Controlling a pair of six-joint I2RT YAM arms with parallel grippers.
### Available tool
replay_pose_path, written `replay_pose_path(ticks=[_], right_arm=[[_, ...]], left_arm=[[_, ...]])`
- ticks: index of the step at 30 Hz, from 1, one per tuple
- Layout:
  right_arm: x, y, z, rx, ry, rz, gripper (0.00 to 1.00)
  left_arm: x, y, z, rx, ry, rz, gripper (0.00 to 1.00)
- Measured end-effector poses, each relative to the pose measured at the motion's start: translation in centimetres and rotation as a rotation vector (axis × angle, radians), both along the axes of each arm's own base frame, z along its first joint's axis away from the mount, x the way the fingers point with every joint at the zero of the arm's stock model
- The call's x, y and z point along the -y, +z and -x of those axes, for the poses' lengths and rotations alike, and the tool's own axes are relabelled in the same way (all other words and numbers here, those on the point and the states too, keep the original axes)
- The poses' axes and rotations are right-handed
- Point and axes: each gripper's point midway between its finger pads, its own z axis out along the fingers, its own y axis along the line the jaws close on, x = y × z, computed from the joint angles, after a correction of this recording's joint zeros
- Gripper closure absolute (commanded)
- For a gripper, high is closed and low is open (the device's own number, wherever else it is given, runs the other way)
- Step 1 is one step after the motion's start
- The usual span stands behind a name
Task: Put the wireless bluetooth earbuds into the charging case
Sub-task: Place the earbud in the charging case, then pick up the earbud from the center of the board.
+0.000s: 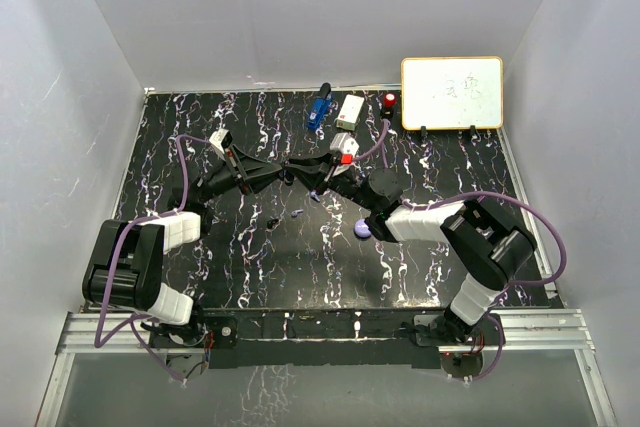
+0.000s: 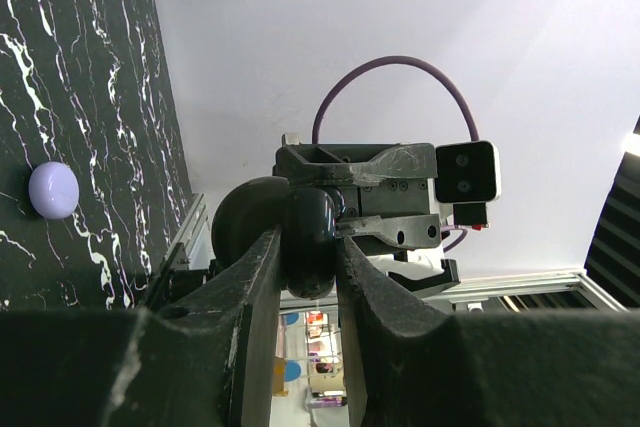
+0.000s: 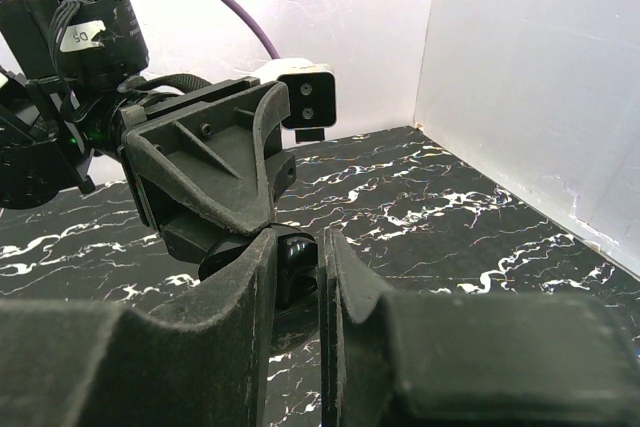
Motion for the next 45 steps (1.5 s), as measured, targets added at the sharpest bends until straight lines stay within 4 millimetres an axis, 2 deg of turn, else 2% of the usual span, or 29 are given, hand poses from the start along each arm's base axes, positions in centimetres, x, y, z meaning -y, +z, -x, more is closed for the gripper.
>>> replay_pose_path(ticks=[10,15,20,24,29,34,36,38,42,45], right_arm=[[0.1,0.0,-0.1,-0.005,-0.006,-0.002,0.8],[0.2,-0.2,0.0,-0.015,-0.004,-0.003,0.64],[0.5,0.6,0.3,-0.013,-0.005,-0.022,0.45],[1.3,2.3,0.7,0.005,-0.024,-0.06,0.43],[3.0,4.7,0.5,-0.003,-0.087,-0.104,0.48],[4.1,4.7,-2.2,-0.213,-0.233,-0.04,0.51],[4.0,3.9,-3.1,-0.293,-0.271,0.013,0.52],[3.8,2.2,-3.5,-0.369,-0.286,0.075,0.54],[3.3,-4.6,-2.9,-0.539,-0.285,0.239,0.56],[2.5,-10.1,-1.2,-0.649,-0.268,0.374,0.55]], left_arm=[[0.0,0.3,-0.2,0.008,0.003,0.003,1.0],[0.0,0.5,-0.2,0.009,0.005,0.007,1.0],[0.0,0.5,-0.3,0.009,0.01,0.008,1.0],[0.0,0.4,-0.6,0.005,0.018,0.008,1.0],[0.0,-0.2,-1.1,-0.008,0.026,0.007,1.0],[-0.8,-0.8,-1.9,-0.017,0.055,0.002,1.0],[-1.8,-1.2,-2.6,-0.018,0.086,-0.004,1.0],[-2.9,-1.7,-3.4,-0.028,0.117,-0.008,1.0],[-5.0,-2.9,-4.4,-0.061,0.168,-0.009,1.0],[-6.3,-3.7,-4.3,-0.081,0.199,-0.007,1.0]])
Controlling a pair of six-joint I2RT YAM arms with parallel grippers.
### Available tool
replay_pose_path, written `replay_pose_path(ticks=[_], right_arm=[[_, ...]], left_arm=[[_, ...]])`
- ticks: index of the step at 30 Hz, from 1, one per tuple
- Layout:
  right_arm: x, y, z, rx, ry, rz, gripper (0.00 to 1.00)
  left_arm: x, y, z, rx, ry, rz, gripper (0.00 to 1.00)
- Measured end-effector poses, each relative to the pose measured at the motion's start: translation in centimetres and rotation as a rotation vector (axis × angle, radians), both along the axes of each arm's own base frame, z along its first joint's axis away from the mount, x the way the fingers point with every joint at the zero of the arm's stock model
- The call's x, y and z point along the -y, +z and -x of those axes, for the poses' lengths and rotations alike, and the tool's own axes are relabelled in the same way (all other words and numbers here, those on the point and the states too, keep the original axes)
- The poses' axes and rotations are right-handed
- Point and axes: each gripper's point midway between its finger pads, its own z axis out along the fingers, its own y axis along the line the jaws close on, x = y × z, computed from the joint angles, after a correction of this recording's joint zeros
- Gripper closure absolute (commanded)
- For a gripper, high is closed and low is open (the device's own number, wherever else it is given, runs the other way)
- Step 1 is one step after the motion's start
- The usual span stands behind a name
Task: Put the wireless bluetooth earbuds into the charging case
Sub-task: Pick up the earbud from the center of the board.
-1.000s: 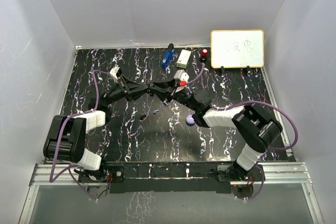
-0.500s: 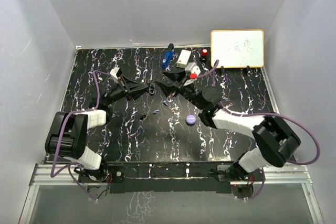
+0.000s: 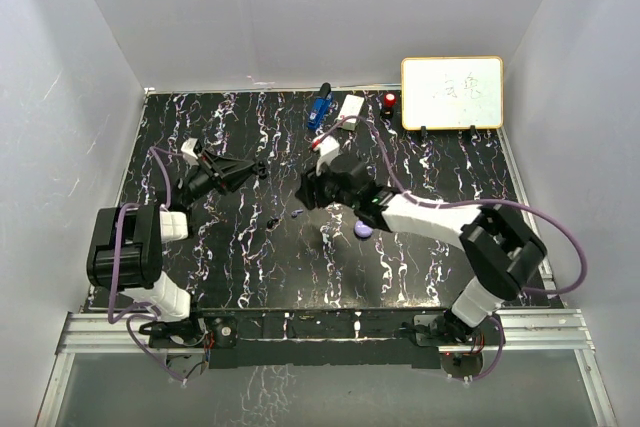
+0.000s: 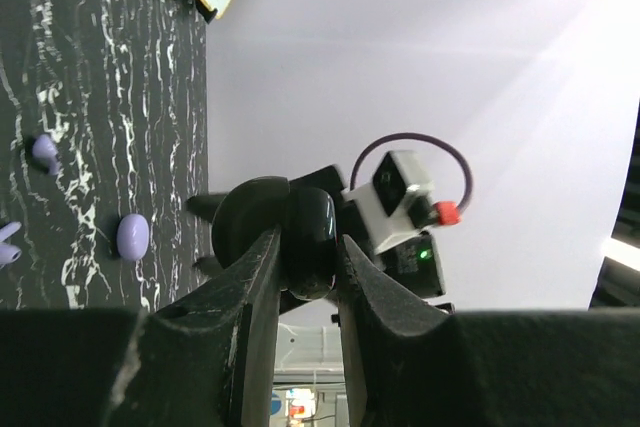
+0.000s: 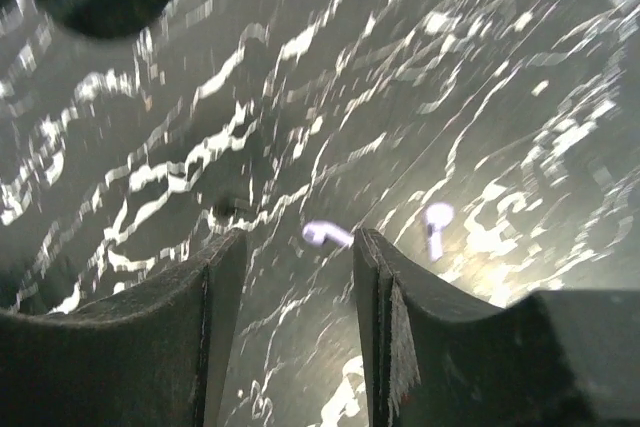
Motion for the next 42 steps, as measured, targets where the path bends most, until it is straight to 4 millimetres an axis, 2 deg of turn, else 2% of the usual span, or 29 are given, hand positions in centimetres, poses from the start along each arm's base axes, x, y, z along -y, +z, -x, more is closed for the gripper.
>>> replay_pose_path(ticks=[3,5,9,14,23,42], right_arm=[[-1.5,-4.2,2.5,-0.091,0.047,0.107,0.55],[-3.2,-6.1,4.3,-0.122,0.092,0.167,0.55],[-5.6,-8.1,6.5,-0.131,0.149,0.238,0.53],[-5.6,-10.1,6.7,-0.108,0.147,0.319,0.5],[-5.2,-11.5,5.5,-0.028,0.141,0.417,0.46],[-7.7,-11.7,3.8,0.099,0.177,0.459,0.45]], left_arm=[[-1.2,-0.9,0.2,-0.032,0.025,0.003,1.0],[-1.8,-1.2,0.4,-0.043,0.039,0.003,1.0],[-3.1,-0.6,0.8,-0.022,0.067,-0.003,1.0],[-4.6,1.0,1.3,0.031,0.107,-0.023,1.0],[-6.3,1.9,1.8,0.049,0.15,-0.055,1.0],[-6.9,1.8,2.0,0.037,0.152,-0.048,1.0]])
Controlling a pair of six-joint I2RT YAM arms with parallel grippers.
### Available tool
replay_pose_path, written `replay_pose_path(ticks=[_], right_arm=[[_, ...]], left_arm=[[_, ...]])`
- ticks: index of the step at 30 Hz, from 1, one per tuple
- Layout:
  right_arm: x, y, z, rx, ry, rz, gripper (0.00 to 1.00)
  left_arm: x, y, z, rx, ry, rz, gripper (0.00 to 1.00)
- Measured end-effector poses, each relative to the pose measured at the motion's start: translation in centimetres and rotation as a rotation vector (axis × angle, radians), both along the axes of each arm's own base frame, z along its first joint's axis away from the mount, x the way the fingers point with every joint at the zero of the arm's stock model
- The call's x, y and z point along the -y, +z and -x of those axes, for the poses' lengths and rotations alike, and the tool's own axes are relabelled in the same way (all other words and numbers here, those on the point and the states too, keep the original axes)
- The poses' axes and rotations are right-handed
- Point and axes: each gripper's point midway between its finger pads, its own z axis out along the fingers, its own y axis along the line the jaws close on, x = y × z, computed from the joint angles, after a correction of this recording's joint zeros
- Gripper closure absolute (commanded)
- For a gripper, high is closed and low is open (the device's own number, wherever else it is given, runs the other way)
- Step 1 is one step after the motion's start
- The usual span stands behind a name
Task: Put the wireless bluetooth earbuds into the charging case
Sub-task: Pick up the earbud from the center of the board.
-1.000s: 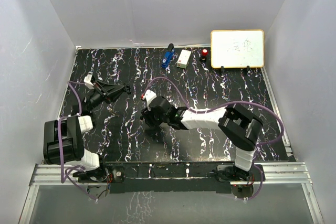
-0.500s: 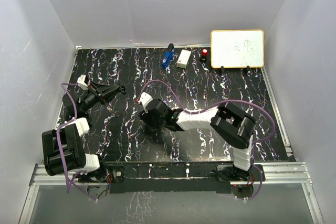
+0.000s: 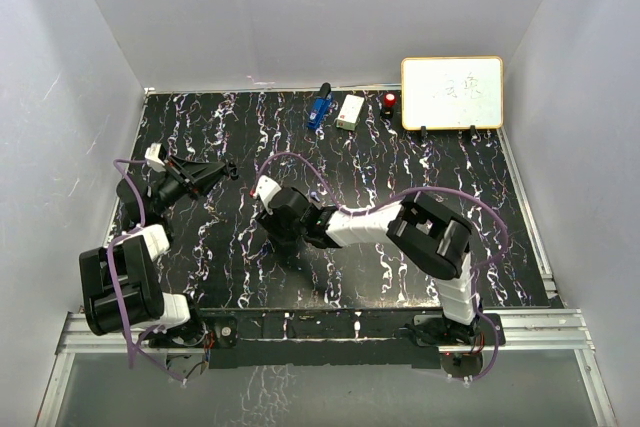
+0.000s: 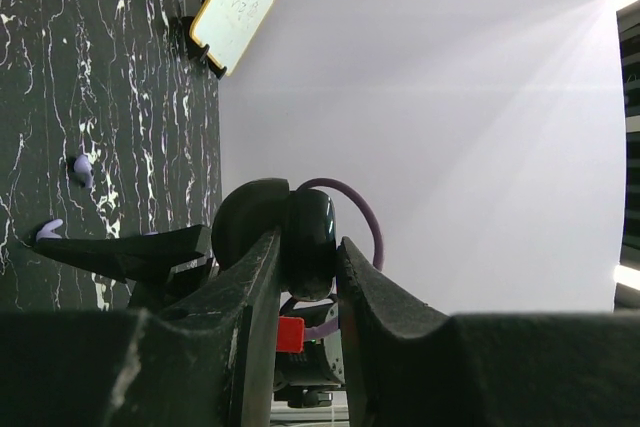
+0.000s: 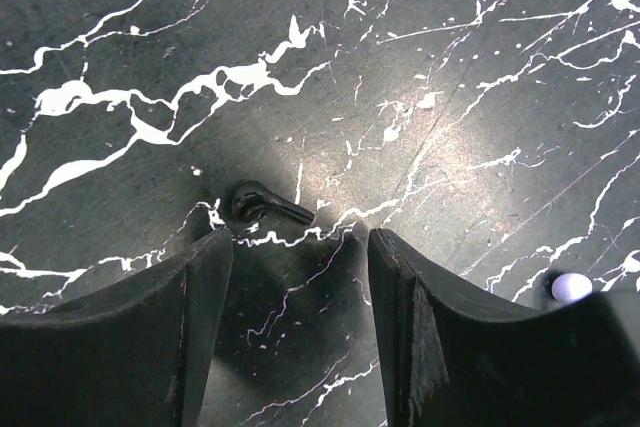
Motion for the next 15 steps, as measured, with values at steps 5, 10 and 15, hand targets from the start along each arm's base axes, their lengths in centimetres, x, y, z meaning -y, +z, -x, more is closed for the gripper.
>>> replay_pose_path(ticks=[5,10,15], right_arm=[[-0.1,-0.6,-0.4,0.012,-0.002,0.021,0.45],[-0.2,-0.6,-0.8,0.025,-0.006,0.027,0.45],[-0.5,-0.4,-1.2,0.036,-0.017,0.027,0.44]], left_arm=[[-0.2,0.0,0.0,-0.004,0.003,0.004,1.0],[-0.3,0.0,0.1,-0.006,0.001,0.006,1.0],[-0.4,0.2,0.2,0.0,-0.002,0.008,1.0]])
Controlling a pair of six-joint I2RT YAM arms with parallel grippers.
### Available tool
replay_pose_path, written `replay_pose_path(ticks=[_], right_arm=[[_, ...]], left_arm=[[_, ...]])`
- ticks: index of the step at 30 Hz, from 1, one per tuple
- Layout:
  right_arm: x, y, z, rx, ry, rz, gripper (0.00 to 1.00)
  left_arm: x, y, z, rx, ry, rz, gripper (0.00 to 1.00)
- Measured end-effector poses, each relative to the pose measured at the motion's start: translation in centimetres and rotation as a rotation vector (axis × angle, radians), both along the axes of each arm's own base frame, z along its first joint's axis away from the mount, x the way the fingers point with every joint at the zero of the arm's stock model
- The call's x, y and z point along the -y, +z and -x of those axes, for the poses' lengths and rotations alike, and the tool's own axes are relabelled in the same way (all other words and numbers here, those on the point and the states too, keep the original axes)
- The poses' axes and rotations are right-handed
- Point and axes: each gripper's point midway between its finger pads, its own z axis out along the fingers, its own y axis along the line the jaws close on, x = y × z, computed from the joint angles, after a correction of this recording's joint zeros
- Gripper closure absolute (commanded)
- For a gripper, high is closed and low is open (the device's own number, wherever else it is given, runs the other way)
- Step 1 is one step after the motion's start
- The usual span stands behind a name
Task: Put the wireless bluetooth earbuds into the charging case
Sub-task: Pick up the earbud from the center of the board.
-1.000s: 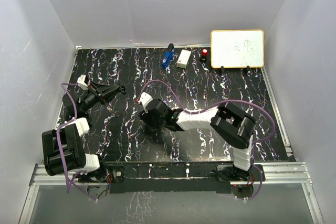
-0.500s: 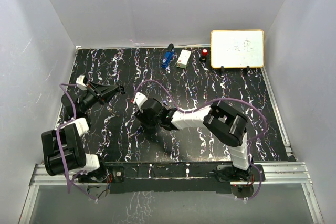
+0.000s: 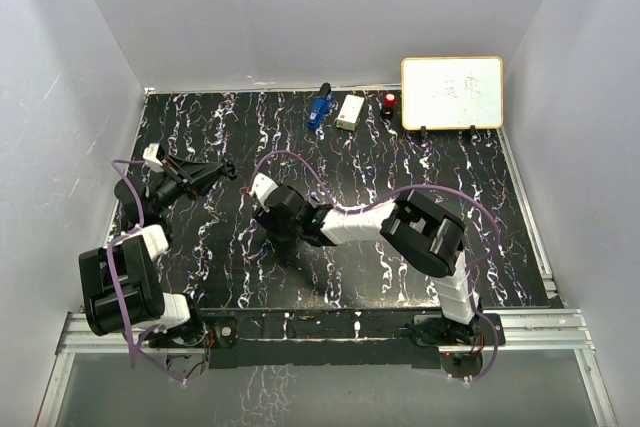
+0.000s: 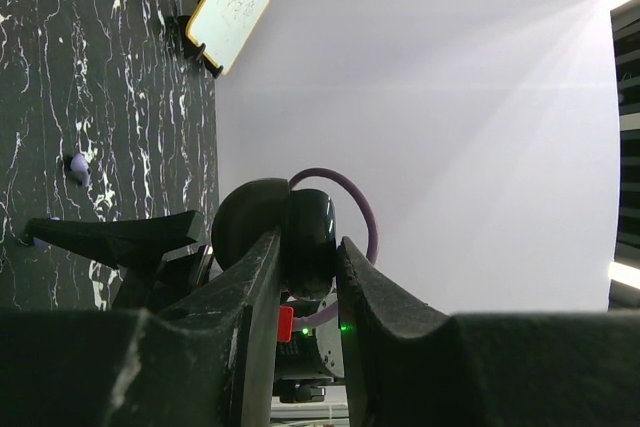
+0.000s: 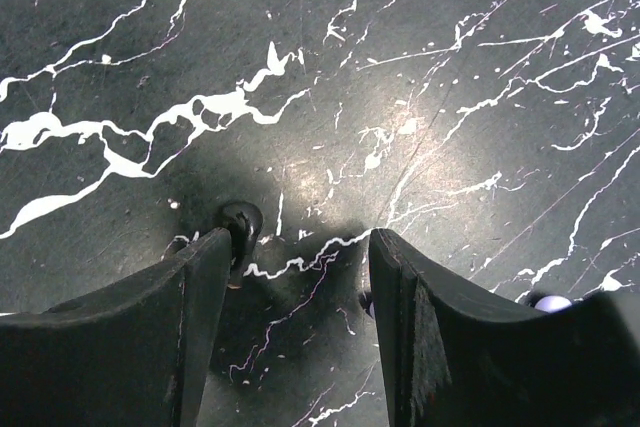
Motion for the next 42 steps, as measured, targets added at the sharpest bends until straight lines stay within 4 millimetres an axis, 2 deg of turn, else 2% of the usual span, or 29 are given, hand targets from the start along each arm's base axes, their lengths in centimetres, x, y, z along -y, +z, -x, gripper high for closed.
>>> replay_pose_path(ticks=[9,17,21,26,31,38,42], right_arm=[[-1.1,0.0,-1.0,0.013,-0.014,-0.007,0.44],[-1.2,0.2,-0.6,-0.022,-0.035,-0.035,0.45],[-1.3,1.3,-0.1,-0.068,-0.06,-0.062,0.46],[-2.4,3.4,-0.2,-0.134,-0.113,-0.121,0.51],[-3.1,4.9,0.0,-0.204,-0.181,-0.17,0.52],[-2.6,4.8,0.2,-0.264,-0.257,-0.158,0.52],[-2.6,3.6,0.1,-0.287,-0.283,-0.13,0.52]], left_arm=[[-0.3,0.2,0.0,0.01,0.007,0.0,1.0],[-0.5,0.0,0.1,0.001,0.011,0.005,1.0],[-0.5,-0.1,0.1,-0.003,0.012,0.009,1.0],[-0.7,0.0,0.1,-0.002,0.018,0.012,1.0],[-1.0,0.1,0.1,-0.004,0.028,0.018,1.0],[-1.2,0.6,0.3,0.01,0.027,0.028,1.0],[-1.4,0.8,0.4,0.012,0.028,0.034,1.0]])
